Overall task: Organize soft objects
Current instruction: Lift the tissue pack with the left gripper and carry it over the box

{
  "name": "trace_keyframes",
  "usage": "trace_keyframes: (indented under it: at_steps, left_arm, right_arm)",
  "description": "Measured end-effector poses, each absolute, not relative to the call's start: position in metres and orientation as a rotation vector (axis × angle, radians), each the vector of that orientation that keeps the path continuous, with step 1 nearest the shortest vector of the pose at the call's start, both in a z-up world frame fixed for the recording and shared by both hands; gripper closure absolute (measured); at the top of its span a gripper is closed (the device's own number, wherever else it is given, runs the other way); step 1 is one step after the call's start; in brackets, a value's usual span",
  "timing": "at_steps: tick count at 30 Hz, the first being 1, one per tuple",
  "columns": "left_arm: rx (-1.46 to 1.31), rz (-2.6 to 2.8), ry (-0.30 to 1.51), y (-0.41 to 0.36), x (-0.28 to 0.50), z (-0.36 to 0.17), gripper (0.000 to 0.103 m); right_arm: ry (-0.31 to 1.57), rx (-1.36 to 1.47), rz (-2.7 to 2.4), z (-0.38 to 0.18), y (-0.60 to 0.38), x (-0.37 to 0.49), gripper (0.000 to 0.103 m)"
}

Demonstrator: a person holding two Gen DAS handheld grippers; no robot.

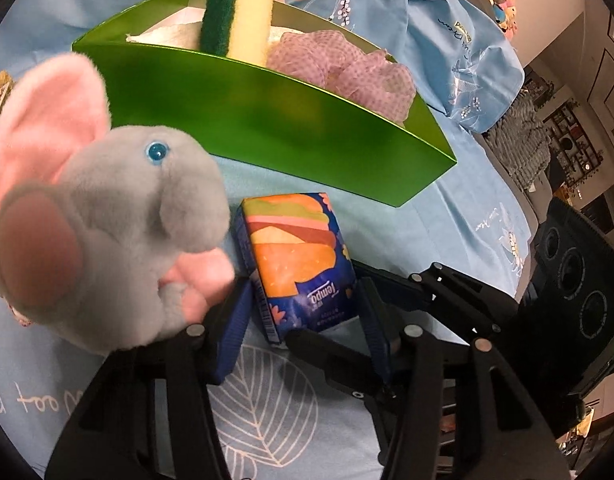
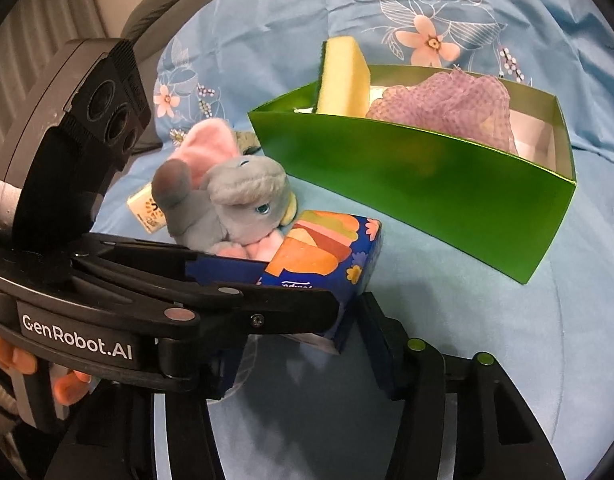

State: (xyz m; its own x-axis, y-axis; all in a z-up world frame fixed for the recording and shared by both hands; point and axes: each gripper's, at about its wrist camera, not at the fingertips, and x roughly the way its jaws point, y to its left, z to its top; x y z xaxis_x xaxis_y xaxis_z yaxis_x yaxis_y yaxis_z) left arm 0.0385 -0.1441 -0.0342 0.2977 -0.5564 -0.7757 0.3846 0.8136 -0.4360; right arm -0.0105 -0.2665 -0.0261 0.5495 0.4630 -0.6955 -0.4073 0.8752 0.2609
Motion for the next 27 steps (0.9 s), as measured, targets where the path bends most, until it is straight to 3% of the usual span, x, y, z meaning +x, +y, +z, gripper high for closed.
trace_keyframes:
  at_steps: [27]
  left_arm:
    - [-0.105,-0.630,0.983,-0.149,0.016,-0.006,0.051]
  right_arm:
    - [0.740,0.038,0.516,-0.003,-0.263,-0.037,0.053]
